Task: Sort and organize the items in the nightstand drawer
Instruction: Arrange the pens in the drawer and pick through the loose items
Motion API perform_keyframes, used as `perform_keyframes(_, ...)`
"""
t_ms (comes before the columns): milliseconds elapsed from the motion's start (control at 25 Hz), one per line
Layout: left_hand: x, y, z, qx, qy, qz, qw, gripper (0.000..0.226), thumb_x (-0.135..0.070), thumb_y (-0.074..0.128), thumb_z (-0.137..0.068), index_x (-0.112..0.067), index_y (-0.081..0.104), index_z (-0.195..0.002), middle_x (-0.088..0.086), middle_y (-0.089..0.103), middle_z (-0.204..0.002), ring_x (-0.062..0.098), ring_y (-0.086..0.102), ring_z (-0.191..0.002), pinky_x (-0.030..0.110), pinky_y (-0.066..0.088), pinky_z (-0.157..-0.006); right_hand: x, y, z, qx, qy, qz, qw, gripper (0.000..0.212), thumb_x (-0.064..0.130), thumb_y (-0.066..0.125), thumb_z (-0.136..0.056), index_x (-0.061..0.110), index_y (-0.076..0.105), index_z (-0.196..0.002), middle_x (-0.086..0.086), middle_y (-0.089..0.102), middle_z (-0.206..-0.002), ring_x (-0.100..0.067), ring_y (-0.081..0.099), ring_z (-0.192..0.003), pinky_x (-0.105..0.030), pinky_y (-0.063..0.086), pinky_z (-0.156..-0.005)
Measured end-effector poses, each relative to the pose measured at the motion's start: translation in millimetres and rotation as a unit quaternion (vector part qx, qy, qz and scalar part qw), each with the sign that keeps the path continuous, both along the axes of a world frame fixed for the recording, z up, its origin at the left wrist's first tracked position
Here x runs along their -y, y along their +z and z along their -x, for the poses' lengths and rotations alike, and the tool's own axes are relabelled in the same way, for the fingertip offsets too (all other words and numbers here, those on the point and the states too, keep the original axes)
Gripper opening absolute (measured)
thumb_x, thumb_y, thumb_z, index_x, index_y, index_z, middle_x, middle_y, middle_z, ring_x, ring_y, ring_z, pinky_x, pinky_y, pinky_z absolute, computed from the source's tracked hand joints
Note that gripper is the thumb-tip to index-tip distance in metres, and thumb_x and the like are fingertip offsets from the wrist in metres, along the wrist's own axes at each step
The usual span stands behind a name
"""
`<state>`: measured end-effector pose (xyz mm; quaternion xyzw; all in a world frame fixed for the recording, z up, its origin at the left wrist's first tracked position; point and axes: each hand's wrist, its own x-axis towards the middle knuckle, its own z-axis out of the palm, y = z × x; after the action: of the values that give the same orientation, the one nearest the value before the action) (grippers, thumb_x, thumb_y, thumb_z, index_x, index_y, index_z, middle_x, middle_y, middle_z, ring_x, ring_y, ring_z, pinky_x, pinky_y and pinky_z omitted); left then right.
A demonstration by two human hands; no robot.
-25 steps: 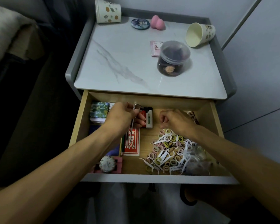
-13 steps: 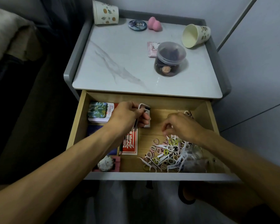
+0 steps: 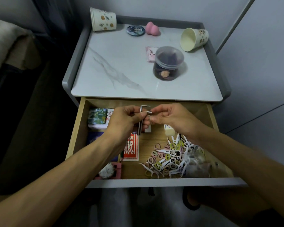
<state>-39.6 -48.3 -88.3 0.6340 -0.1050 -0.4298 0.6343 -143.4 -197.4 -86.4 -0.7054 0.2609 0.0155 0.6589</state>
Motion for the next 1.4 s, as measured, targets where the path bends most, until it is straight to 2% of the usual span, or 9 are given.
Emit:
perform_keyframes(120,-1,4,2,0.011,0.020,0.010,1.000,0.013,-0.001,0.059,-0.092,0.000,0.069,-0.100,0.018,0.071,-0.086,0.021,0.067,-0.075,0.032,0.059,-0.076,-7,1,-2,0.014,-0.016,0.036,0.999,0.025,0.012,0.075,-0.083,0.001,0.067,-0.104,-0.017,0.074,-0.093,-0.016,0.071,-0.087,-0.023,0.054,-0.085)
perform_keyframes(360,-2,9,4,0.164,-0.007,-0.040,0.986,0.026,-0.005,0.063,-0.092,-0.014,0.062,-0.116,0.009,0.075,-0.082,0.024,0.074,-0.080,0.045,0.060,-0.078,-8,9,-8,0.027,-0.016,0.119,0.992,0.012,0.013,0.074,-0.085,0.003,0.072,-0.092,-0.009,0.075,-0.083,-0.014,0.071,-0.080,-0.018,0.053,-0.075)
perform_keyframes(440,-1,9,4,0.217,-0.035,-0.061,0.974,0.017,-0.008,0.063,-0.092,-0.015,0.066,-0.108,0.005,0.076,-0.084,0.016,0.074,-0.079,0.043,0.060,-0.079,-9,8,-9,0.036,-0.031,0.129,0.991,0.009,0.011,0.074,-0.084,0.004,0.073,-0.089,-0.008,0.075,-0.079,-0.012,0.072,-0.075,-0.017,0.052,-0.073)
perform_keyframes(560,1,9,5,0.205,-0.040,-0.064,0.976,0.005,-0.010,0.061,-0.095,-0.011,0.066,-0.095,0.004,0.076,-0.083,0.015,0.074,-0.077,0.044,0.061,-0.077,-8,5,-11,0.050,-0.057,0.145,0.987,0.005,0.011,0.076,-0.082,0.008,0.074,-0.084,-0.004,0.074,-0.074,-0.010,0.070,-0.072,-0.019,0.052,-0.074)
perform_keyframes(760,0,5,0,0.220,-0.062,-0.079,0.970,0.013,-0.016,0.065,-0.092,-0.013,0.072,-0.080,0.005,0.075,-0.077,0.025,0.073,-0.077,0.048,0.058,-0.080,-13,1,-11,0.064,-0.066,0.141,0.986,0.006,0.012,0.079,-0.079,0.010,0.074,-0.081,-0.002,0.074,-0.075,-0.011,0.069,-0.074,-0.021,0.051,-0.072)
perform_keyframes(840,-1,3,-1,0.198,-0.041,-0.079,0.976,0.017,-0.016,0.068,-0.089,-0.016,0.074,-0.072,0.006,0.074,-0.074,0.028,0.070,-0.071,0.044,0.056,-0.070,-15,0,-10,0.068,-0.079,0.140,0.985,0.010,0.015,0.081,-0.077,0.012,0.072,-0.081,-0.002,0.074,-0.078,-0.008,0.067,-0.074,-0.019,0.050,-0.068)
perform_keyframes(960,-3,6,-1,0.078,0.026,-0.035,0.996,0.009,-0.011,0.069,-0.087,-0.006,0.075,-0.082,0.007,0.073,-0.071,0.012,0.066,-0.060,0.022,0.051,-0.057,-18,0,-9,0.050,-0.089,0.131,0.986,0.016,0.020,0.083,-0.074,0.015,0.071,-0.084,-0.003,0.073,-0.083,-0.007,0.066,-0.076,-0.020,0.052,-0.068)
perform_keyframes(1080,-3,10,-3,-0.024,0.052,0.010,0.998,0.012,-0.007,0.067,-0.087,0.004,0.072,-0.088,0.013,0.071,-0.071,0.015,0.065,-0.057,0.021,0.053,-0.055,-21,0,-7,0.010,-0.042,0.132,0.990,0.009,0.025,0.079,-0.079,0.020,0.076,-0.085,0.004,0.075,-0.083,-0.005,0.068,-0.080,-0.020,0.052,-0.076)
perform_keyframes(1400,-2,10,-7,-0.051,0.104,0.026,0.993,0.008,0.000,0.060,-0.090,0.006,0.064,-0.087,0.007,0.064,-0.062,0.010,0.063,-0.051,0.017,0.056,-0.055,-29,4,-7,0.039,-0.066,0.078,0.994,0.015,0.016,0.077,-0.082,0.009,0.076,-0.095,0.000,0.076,-0.080,-0.005,0.070,-0.076,-0.012,0.051,-0.069)
